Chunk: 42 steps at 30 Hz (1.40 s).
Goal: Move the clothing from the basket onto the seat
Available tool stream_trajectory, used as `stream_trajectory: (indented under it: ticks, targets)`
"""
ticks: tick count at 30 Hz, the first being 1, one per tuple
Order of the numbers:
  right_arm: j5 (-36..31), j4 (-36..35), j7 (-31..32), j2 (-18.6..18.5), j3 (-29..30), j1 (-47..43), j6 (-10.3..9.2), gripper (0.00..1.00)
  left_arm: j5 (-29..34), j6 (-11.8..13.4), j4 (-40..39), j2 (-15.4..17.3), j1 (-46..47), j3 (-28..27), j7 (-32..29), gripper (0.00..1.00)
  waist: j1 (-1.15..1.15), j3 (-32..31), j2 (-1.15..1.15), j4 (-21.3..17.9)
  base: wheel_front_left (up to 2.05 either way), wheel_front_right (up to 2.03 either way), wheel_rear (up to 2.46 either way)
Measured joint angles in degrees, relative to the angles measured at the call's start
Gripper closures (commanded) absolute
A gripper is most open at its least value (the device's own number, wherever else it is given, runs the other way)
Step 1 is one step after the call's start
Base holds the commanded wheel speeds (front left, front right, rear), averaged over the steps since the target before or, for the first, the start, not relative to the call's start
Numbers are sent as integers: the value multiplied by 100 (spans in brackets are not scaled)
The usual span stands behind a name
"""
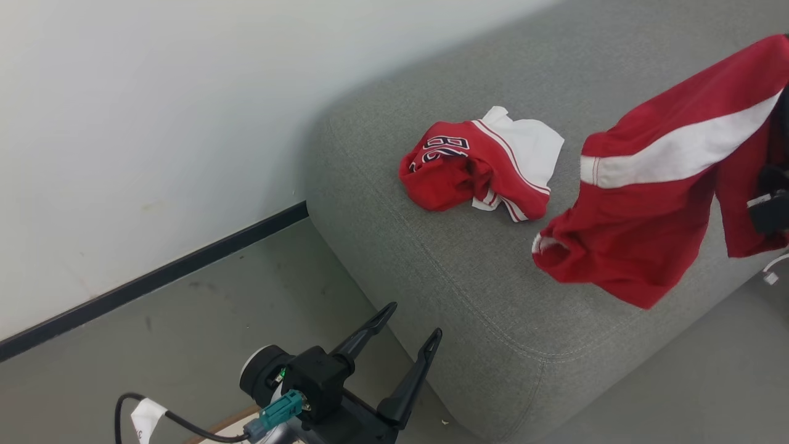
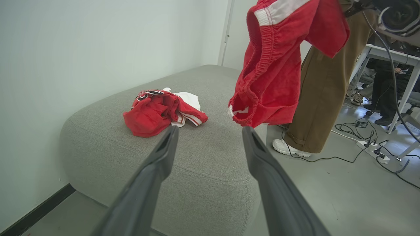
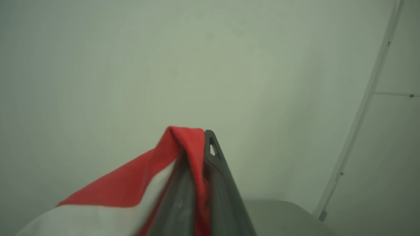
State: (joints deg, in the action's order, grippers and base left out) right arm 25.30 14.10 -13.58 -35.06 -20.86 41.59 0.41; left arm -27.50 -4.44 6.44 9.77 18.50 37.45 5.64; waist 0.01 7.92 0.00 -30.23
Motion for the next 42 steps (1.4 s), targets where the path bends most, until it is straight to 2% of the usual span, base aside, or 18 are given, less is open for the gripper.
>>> stream_trajectory:
  ticks: [9,18,26,34,42]
  targets:
    - [91,1343,189,-74,168,1082,266,100,126,42,-237,-19,288,36,-122,0,0,258,0,427,0,0,0]
    - [21,2349,183,-326,311,1556,269,100,293,41,-447,-69,592,133,-245,0,0,548,0,969,0,0,0]
    - [-22,2936,115,-276,298,1628,261,100,382,37,-656,-92,845,218,-337,0,0,887,0,1548,0,0,0]
    - [-58,3529,54,255,112,1660,260,100,435,34,-715,-70,958,216,-391,0,0,1276,0,2011,0,0,0]
    - [-71,4034,11,805,-146,1652,315,100,443,34,-704,21,1063,134,-403,0,1,1598,0,2275,0,0,0]
